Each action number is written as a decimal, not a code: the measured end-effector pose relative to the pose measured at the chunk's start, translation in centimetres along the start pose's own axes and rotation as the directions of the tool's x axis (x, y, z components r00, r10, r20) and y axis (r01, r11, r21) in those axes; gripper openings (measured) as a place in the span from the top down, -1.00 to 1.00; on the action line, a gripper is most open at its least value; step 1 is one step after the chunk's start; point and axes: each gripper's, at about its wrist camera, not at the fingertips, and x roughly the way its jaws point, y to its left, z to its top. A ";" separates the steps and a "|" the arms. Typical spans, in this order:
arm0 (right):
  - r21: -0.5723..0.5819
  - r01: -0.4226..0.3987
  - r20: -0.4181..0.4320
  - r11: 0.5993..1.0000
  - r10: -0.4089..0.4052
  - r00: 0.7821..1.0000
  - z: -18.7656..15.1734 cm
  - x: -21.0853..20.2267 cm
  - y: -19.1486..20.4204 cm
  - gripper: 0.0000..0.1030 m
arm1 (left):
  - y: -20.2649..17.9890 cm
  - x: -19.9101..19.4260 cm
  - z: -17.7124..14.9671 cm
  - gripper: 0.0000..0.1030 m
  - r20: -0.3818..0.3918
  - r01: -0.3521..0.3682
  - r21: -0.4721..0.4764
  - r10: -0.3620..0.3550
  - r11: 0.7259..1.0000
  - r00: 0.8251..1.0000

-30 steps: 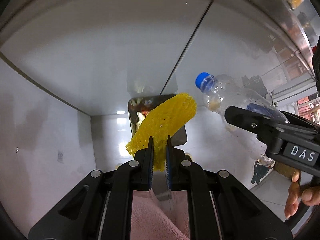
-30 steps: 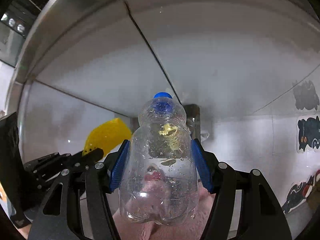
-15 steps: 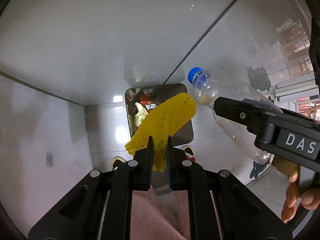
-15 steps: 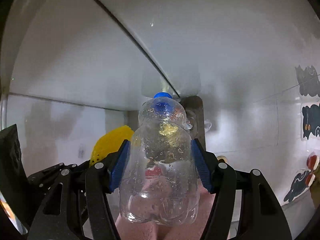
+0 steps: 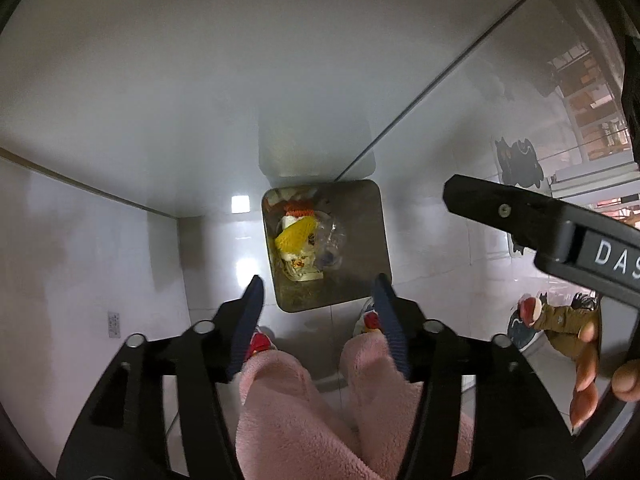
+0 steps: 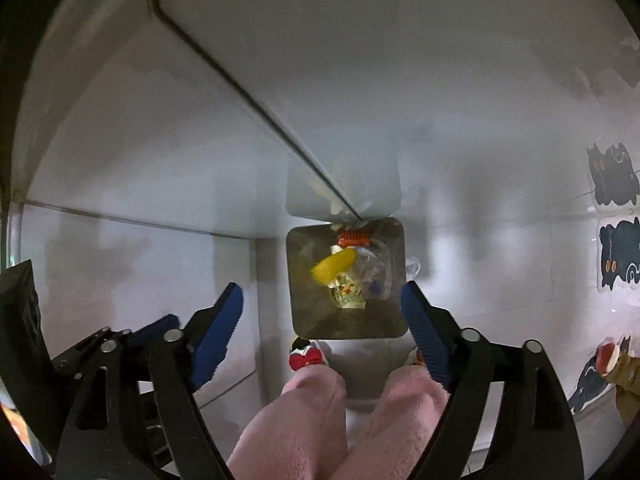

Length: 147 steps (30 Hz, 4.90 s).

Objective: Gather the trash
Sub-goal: 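Carry the foam net and bottle over the floor bin and open both grippers, then move both tools back over the foil balls on the counter, then grasp a small foil ball with the left gripper while the right gripper grasps a crumpled foil ball, then carry both foil balls over the floor bin and open both grippers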

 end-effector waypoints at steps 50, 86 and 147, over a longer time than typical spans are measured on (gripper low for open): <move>0.080 0.101 0.476 0.992 -0.127 0.870 16.6 -22.5 -5.3 -0.91 | -3.8 -21.1 20.5 -0.35 0.442 -0.052 0.104 0.000 0.993 0.897; 0.075 0.077 0.386 0.994 -0.100 0.917 18.4 -18.7 -6.8 -0.04 | -6.1 -17.1 22.8 0.42 0.364 -0.073 0.191 -0.002 0.979 0.932; -0.050 0.023 0.138 0.998 -0.016 0.990 -5.8 -6.8 -0.3 -0.02 | -1.4 -6.4 -6.5 0.41 0.171 -0.045 0.009 0.042 0.999 0.984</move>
